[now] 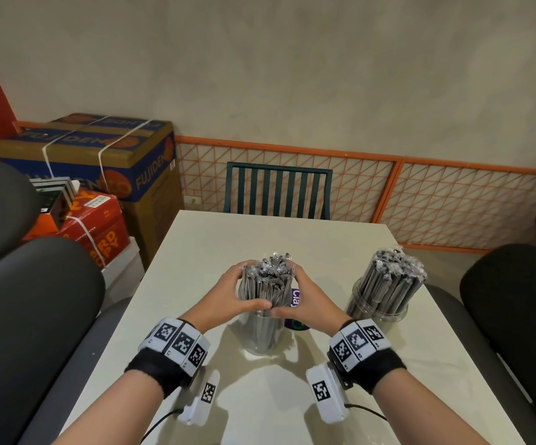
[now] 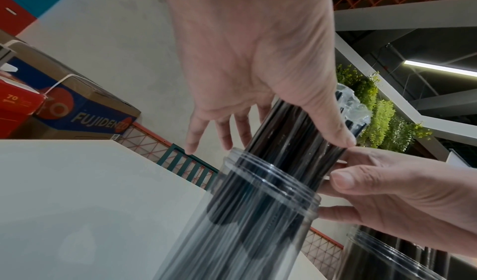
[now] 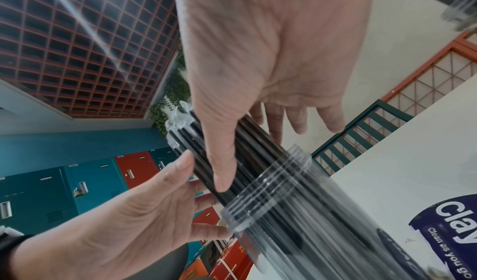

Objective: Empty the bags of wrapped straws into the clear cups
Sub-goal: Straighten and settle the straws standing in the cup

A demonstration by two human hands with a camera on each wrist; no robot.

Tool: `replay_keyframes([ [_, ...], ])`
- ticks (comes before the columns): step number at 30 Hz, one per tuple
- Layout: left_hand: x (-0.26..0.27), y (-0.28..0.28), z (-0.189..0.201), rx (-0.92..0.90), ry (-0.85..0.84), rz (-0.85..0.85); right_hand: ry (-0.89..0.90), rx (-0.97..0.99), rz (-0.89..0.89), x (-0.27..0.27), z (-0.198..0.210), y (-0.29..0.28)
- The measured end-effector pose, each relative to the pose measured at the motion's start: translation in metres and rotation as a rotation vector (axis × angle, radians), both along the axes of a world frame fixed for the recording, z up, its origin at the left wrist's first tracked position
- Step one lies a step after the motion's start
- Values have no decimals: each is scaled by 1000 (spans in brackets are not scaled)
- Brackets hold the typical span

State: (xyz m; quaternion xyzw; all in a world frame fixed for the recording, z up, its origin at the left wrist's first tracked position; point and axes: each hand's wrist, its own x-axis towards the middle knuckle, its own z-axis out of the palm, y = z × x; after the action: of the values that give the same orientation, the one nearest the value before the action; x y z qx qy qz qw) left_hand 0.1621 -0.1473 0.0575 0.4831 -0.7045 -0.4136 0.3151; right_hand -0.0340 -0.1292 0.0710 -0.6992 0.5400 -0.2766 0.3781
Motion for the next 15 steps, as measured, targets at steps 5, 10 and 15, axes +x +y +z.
replay_keyframes([
  [5, 0, -1, 1, -38, -36, 7, 22, -15, 4, -1, 3, 2],
  [10, -2, 0, 2, -48, -89, 8, 30, -26, -14, 6, 3, 3],
  [15, -3, 4, 2, -42, -127, 27, -3, -38, -44, 11, 0, 4],
])
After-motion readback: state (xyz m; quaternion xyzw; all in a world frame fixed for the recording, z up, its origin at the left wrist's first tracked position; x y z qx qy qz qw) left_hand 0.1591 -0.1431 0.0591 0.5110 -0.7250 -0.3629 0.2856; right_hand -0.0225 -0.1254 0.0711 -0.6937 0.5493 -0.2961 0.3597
